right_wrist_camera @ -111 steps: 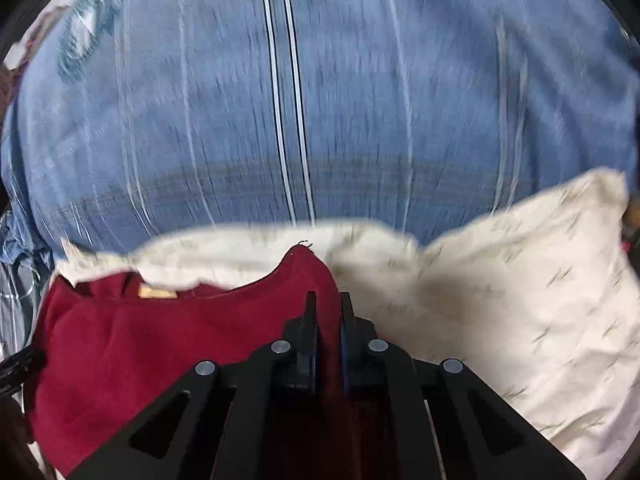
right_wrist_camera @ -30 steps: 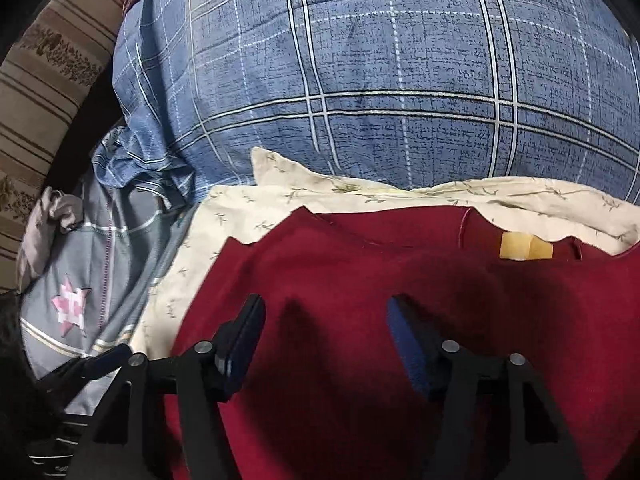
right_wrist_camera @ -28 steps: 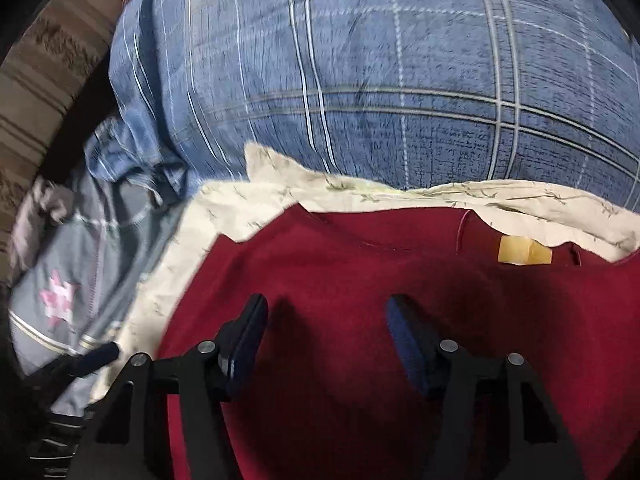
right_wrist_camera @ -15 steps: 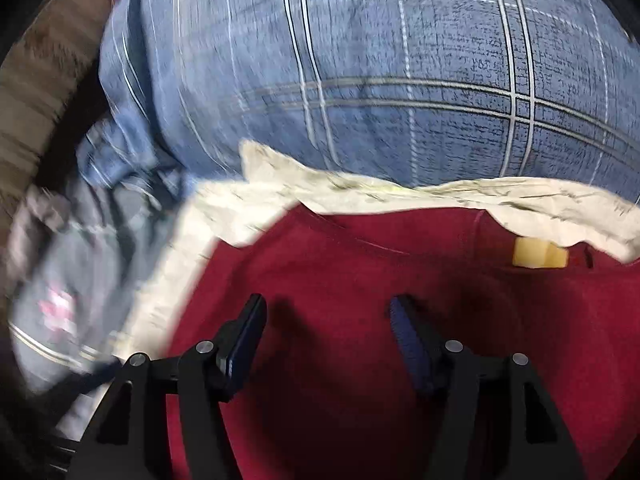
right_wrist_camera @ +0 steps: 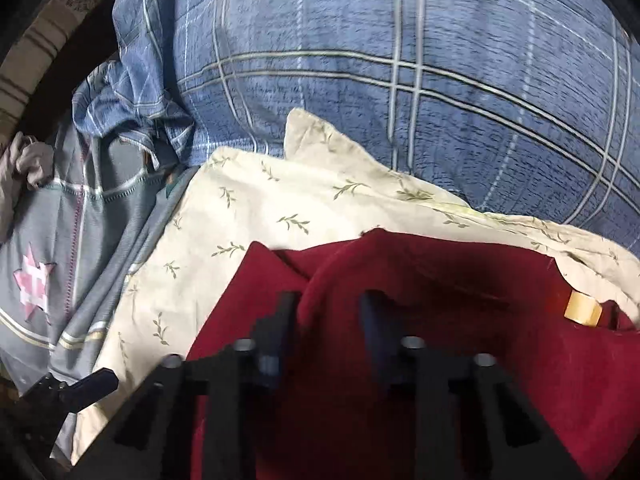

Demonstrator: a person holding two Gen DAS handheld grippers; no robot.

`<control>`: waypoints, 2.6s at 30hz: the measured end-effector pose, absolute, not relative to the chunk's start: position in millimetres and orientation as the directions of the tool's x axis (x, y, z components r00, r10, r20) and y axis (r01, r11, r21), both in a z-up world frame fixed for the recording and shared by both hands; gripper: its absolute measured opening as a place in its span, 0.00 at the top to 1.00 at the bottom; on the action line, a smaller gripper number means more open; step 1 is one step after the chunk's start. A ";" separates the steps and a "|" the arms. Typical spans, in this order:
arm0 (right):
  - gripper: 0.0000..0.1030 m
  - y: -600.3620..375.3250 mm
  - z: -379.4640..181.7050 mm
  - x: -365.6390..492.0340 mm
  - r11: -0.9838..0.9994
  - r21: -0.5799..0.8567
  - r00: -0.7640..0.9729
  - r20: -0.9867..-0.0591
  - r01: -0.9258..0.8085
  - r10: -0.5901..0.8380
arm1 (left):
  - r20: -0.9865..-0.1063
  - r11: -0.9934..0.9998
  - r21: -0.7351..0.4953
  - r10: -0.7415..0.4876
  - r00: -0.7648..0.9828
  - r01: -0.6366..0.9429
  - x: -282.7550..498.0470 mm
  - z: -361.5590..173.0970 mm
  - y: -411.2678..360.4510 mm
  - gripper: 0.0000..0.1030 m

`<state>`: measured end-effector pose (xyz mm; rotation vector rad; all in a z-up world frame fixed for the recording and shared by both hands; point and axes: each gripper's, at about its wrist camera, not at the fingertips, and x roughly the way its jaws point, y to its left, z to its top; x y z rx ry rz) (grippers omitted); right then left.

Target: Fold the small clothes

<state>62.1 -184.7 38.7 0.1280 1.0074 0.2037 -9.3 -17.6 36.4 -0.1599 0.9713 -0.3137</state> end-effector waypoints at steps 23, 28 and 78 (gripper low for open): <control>0.64 -189.0 46.4 43.5 0.944 0.280 0.516 -0.790 -0.176 0.330 | -0.777 0.932 -0.288 -0.362 0.515 0.220 -12.6 40.1 -25.3 0.19; 0.63 -175.5 29.5 59.9 0.962 0.216 0.505 -0.819 -0.164 0.270 | -0.786 0.934 -0.285 -0.356 0.506 0.214 -9.1 35.8 -26.3 0.19; 0.73 -192.9 58.1 53.3 0.938 0.201 0.322 -0.901 -0.281 0.289 | -0.602 0.755 -0.476 -0.653 0.460 0.451 -38.0 61.0 -62.8 0.17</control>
